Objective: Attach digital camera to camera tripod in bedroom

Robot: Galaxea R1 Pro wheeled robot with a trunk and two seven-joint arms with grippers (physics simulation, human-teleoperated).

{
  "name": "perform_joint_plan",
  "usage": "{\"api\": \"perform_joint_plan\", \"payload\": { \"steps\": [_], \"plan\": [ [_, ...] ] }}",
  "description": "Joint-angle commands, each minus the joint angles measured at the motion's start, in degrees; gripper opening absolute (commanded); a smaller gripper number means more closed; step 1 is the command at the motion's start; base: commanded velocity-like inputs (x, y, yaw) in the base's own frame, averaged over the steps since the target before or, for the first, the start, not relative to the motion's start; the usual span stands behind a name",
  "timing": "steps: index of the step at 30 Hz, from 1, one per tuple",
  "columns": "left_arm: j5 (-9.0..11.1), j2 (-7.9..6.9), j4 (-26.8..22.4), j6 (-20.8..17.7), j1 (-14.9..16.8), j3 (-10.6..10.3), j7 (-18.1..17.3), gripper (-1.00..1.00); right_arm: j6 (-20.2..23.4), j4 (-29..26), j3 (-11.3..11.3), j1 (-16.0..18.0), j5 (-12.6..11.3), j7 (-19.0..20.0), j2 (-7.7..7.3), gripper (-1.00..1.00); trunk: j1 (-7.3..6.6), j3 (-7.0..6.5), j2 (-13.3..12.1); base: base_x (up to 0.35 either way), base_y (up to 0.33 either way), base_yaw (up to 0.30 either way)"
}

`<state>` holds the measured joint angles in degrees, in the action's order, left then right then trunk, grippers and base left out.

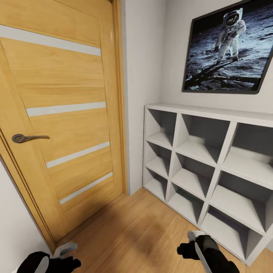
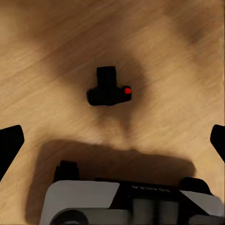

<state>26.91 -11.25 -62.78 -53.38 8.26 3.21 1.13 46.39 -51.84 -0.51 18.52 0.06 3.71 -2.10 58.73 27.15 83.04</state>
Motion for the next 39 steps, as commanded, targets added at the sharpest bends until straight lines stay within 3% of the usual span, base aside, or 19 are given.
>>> {"api": "perform_joint_plan", "payload": {
  "steps": [1, 2, 4, 5, 6, 9, 10, 11, 14, 25, 36, 39],
  "plan": [
    [0.34, 0.16, -0.12, -1.35, 2.07, 0.18, 0.19, 1.0, 0.86, -0.68, -0.05, 1.38, -1.16, 0.53, -0.03, 1.0, 0.0, 0.07, 0.04, 0.0, 0.0, 0.0],
    [0.61, 0.6, 0.75, -2.88, 6.18, 0.35, 0.26, 1.0, 1.7, -1.29, -0.04, 4.27, -3.47, 0.94, -0.05, 1.0, 0.0, 0.07, 0.04, 0.0, 0.0, 0.0],
    [0.99, 1.18, 2.67, -3.82, 10.22, 0.46, 0.23, 1.0, 2.23, -1.28, -0.03, 7.16, -5.54, 1.19, -0.07, 1.0, 0.0, 0.07, 0.04, 0.0, 0.0, 0.0],
    [1.72, 2.1, 5.15, -4.41, 14.13, 0.54, 0.15, 1.0, 2.57, -0.85, -0.06, 9.87, -7.39, 1.38, -0.08, 1.0, 0.0, 0.07, 0.04, 0.0, 0.0, 0.0],
    [3.52, 4.27, 8.96, -4.46, 19.25, 0.58, 0.08, 1.0, 2.87, -0.11, -0.08, 12.95, -9.73, 1.53, -0.06, 1.0, 0.0, 0.07, 0.04, 0.0, 0.0, 0.0],
    [5.39, 7.0, 11.51, -2.93, 23.08, 0.54, 0.27, 1.0, 3.05, 0.05, -0.08, 14.59, -11.84, 1.66, 0.05, 1.0, 0.0, 0.07, 0.04, 0.0, 0.0, 0.0],
    [6.12, 8.91, 12.44, -1.13, 24.7, 0.36, 0.48, 1.0, 3.16, -0.08, -0.1, 15.2, -13.18, 1.76, 0.12, 1.0, 0.0, 0.07, 0.04, 0.0, 0.0, 0.0],
    [6.48, 12.09, 13.75, 3.56, 26.71, -0.11, 0.71, 1.0, 3.03, -0.33, 0.05, 15.92, -15.77, 1.74, 0.23, 1.0, 0.0, 0.07, 0.04, 0.0, 0.0, 0.0],
    [6.16, 13.28, 14.35, 6.23, 27.37, -0.24, 0.69, 1.0, 3.1, -0.48, 0.24, 16.16, -17.06, 1.84, 0.1, 1.0, 0.0, 0.07, 0.04, 0.0, 0.0, 0.0],
    [6.1, 15.17, 16.67, 7.49, 27.68, -1.61, 0.66, 1.0, 3.12, -0.19, 0.4, 16.28, -17.92, 2.15, -0.02, 1.0, 0.0, 0.07, 0.04, 0.0, 0.0, 0.0],
    [6.24, 15.37, 17.28, 7.58, 27.69, -1.79, 0.07, 1.0, 3.18, -0.02, 0.49, 16.28, -17.99, 2.41, -0.01, 1.0, 0.0, 0.07, 0.04, 0.0, 0.0, 0.0],
    [6.4, 15.36, 17.32, 7.59, 27.69, -1.8, -0.15, 1.0, 3.18, 0.04, 0.44, 16.28, -17.99, 2.49, -0.04, 1.0, 0.66, 0.61, 1.24, 0.0, 0.0, 0.0]
  ]
}}
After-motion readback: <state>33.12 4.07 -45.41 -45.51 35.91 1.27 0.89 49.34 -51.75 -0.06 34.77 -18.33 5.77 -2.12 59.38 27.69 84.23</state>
